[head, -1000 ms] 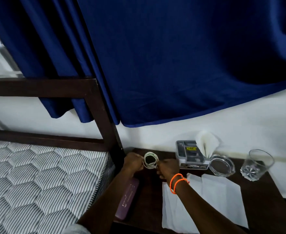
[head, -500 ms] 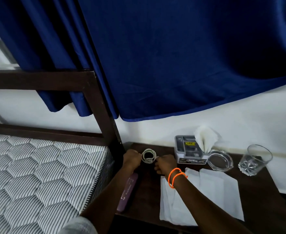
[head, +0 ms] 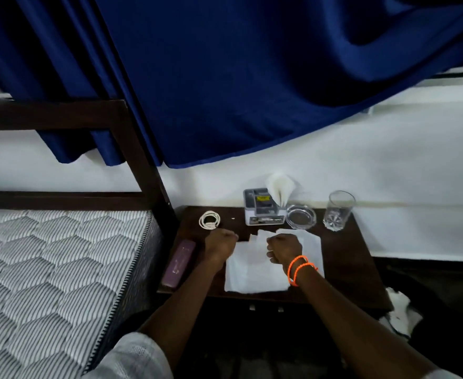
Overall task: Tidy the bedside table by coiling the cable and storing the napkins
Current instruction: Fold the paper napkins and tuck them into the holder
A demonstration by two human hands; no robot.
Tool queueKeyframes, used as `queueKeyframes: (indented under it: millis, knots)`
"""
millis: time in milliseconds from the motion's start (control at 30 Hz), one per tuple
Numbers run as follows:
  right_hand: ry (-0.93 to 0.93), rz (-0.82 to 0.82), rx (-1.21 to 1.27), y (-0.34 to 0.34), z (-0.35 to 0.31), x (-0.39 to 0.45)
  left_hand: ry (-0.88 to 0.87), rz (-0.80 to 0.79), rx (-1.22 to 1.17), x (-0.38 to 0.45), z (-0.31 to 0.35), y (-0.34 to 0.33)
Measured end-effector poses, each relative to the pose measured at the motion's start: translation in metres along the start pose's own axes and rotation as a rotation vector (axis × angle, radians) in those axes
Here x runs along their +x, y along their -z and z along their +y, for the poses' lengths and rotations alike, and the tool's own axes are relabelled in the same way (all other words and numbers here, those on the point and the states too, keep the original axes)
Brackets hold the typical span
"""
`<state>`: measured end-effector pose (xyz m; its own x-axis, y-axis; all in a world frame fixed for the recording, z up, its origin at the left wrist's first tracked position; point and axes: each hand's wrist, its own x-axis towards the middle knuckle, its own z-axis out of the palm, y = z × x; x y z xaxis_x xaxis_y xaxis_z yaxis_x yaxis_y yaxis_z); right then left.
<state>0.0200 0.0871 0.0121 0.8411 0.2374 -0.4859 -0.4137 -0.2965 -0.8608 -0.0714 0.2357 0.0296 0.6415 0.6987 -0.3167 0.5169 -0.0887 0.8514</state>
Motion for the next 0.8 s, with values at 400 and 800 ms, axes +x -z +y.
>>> queueKeyframes:
  millis: [400,800]
  knots:
    - [0.09,0.285,-0.493,0.096,0.025,-0.003,-0.1,-0.133,0.215,-0.032,0.006,-0.08]
    - [-0.03,0.343,-0.632,0.081,0.041,0.017,-0.139,-0.18,0.523,-0.018,-0.003,-0.109]
